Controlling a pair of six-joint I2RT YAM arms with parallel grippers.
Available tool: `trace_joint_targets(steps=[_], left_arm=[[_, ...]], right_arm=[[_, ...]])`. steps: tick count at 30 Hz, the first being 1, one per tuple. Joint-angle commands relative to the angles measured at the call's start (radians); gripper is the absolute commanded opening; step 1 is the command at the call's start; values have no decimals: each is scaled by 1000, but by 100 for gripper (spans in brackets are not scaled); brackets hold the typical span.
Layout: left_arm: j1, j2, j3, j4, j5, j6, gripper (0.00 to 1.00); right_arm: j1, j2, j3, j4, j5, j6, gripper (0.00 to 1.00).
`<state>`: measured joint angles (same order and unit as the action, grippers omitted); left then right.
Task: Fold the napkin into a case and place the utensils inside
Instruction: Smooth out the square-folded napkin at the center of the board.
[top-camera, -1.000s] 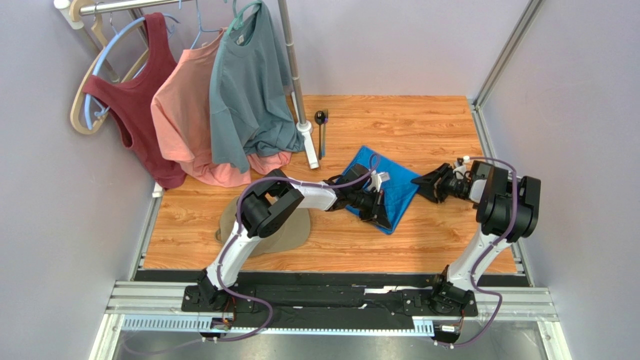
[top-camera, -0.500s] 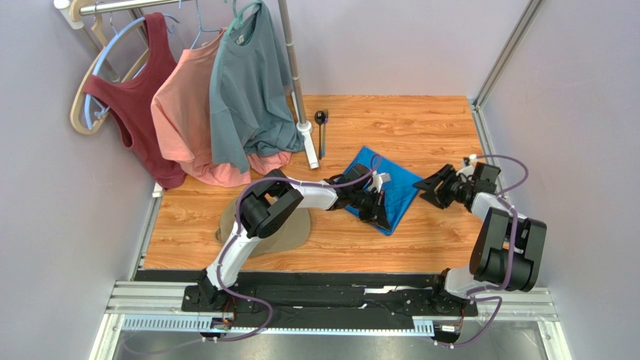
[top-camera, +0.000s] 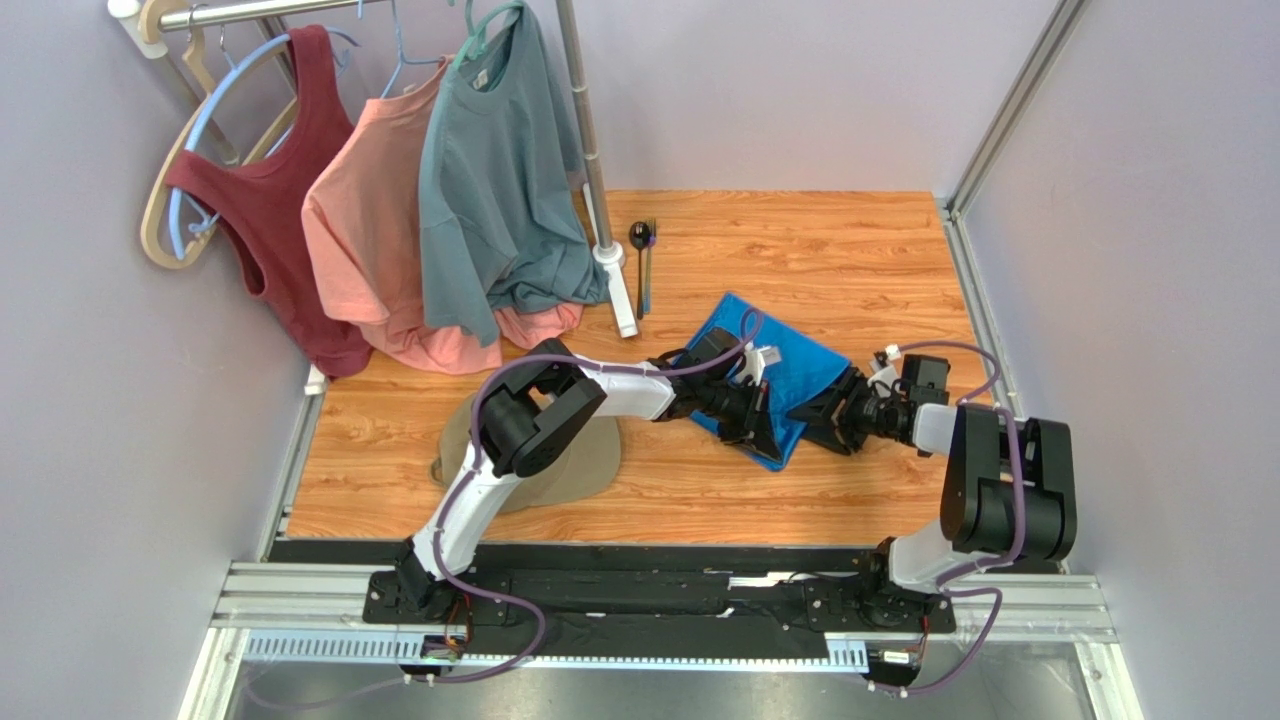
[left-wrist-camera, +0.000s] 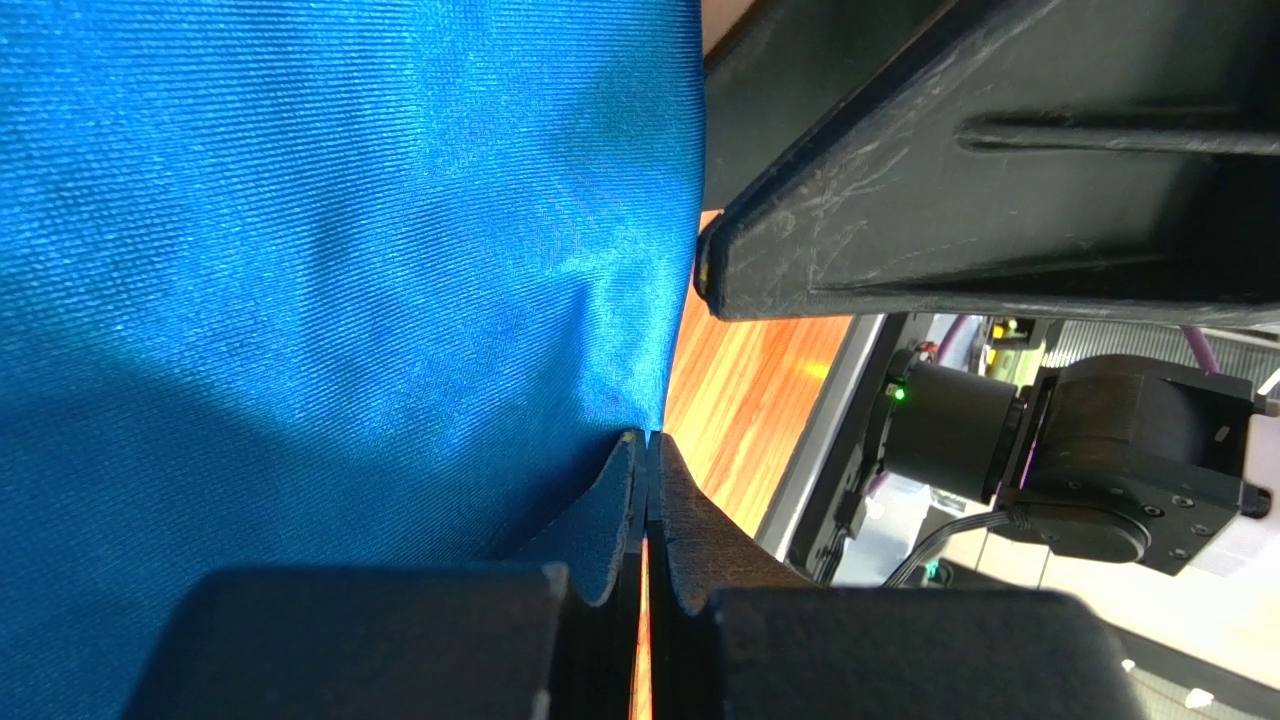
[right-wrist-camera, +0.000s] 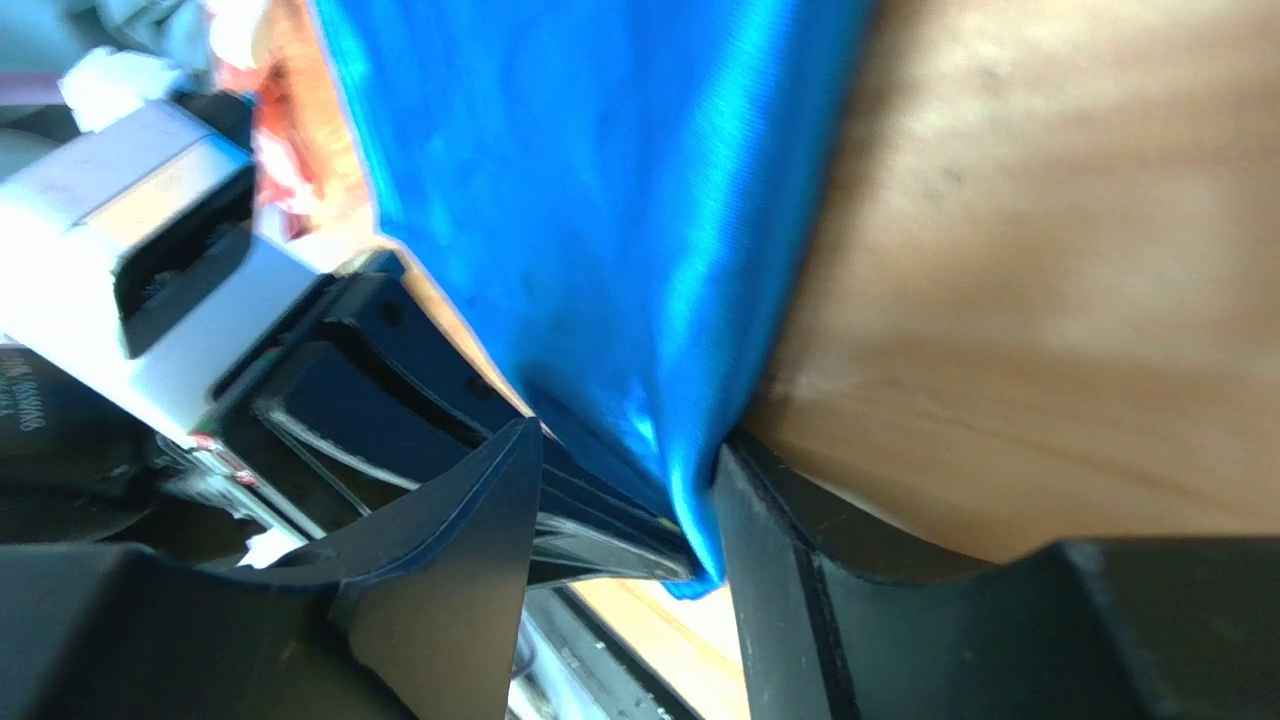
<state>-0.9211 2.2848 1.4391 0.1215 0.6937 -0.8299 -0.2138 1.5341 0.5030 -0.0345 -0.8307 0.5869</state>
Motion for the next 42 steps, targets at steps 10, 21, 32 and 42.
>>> trace_joint_targets(steps=[10, 21, 32, 42], left_arm=[[-5, -16, -11, -85, -63, 49, 0], [-5, -22, -57, -56, -57, 34, 0], [-5, -33, -123, -33, -57, 31, 0], [-5, -28, -147, -17, -42, 21, 0]], right_arm=[[86, -214, 6, -138, 82, -24, 53], [50, 10, 15, 4, 29, -36, 50], [-64, 165, 135, -8, 44, -91, 50], [-148, 288, 247, 1, 41, -84, 49]])
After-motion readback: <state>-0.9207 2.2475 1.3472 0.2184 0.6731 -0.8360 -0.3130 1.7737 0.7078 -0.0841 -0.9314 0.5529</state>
